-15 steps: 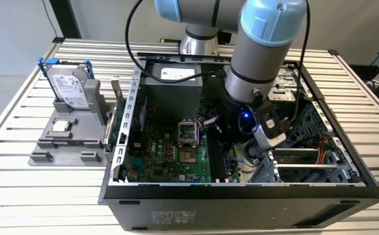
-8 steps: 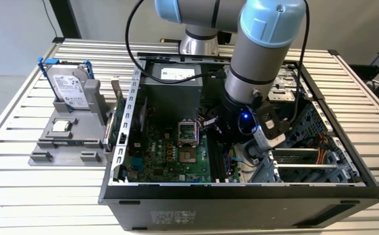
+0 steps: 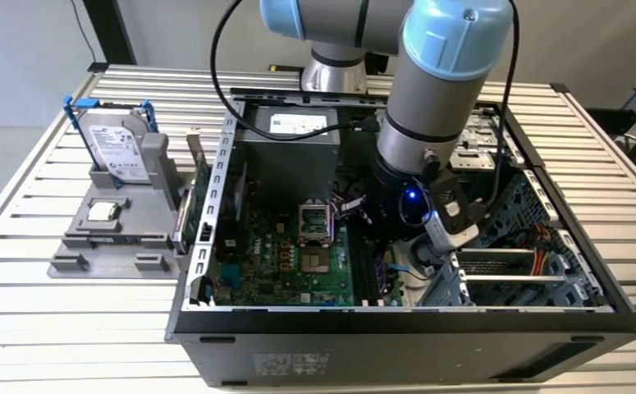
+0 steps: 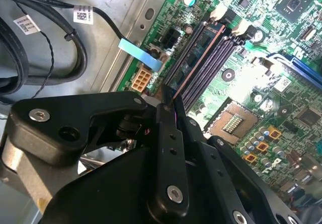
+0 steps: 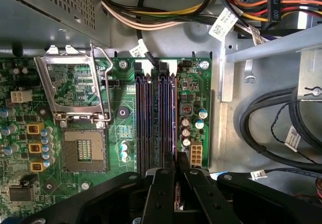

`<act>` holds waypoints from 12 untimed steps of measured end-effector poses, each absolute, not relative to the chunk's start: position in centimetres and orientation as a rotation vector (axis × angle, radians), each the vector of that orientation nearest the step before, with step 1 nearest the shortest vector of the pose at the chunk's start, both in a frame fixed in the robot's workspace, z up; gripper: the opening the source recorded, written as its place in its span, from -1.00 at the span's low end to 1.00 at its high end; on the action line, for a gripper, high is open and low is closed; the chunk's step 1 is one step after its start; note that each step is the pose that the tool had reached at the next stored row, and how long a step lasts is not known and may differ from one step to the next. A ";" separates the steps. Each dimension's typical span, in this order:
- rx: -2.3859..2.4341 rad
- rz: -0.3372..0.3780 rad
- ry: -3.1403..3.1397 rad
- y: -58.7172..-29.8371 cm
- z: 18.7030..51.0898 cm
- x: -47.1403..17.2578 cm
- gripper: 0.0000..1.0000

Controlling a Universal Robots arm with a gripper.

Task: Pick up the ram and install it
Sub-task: 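Insert the ram into the slot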

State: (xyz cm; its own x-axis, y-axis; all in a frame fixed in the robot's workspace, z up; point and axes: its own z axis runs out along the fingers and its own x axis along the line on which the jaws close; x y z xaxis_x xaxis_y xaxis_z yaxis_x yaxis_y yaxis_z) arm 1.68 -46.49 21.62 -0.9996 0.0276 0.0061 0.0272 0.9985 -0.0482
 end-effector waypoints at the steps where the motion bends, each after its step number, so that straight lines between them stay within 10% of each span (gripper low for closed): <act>1: -0.044 0.075 -3.134 -46.5 21.6 1.7 -1.00; 12: -0.060 0.075 -3.133 -46.5 21.4 1.7 -1.00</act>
State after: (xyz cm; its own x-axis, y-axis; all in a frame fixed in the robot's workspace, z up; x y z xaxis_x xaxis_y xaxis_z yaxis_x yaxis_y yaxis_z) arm 1.65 -46.49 21.42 -0.9993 0.0382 0.0062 0.0379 0.9981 -0.0483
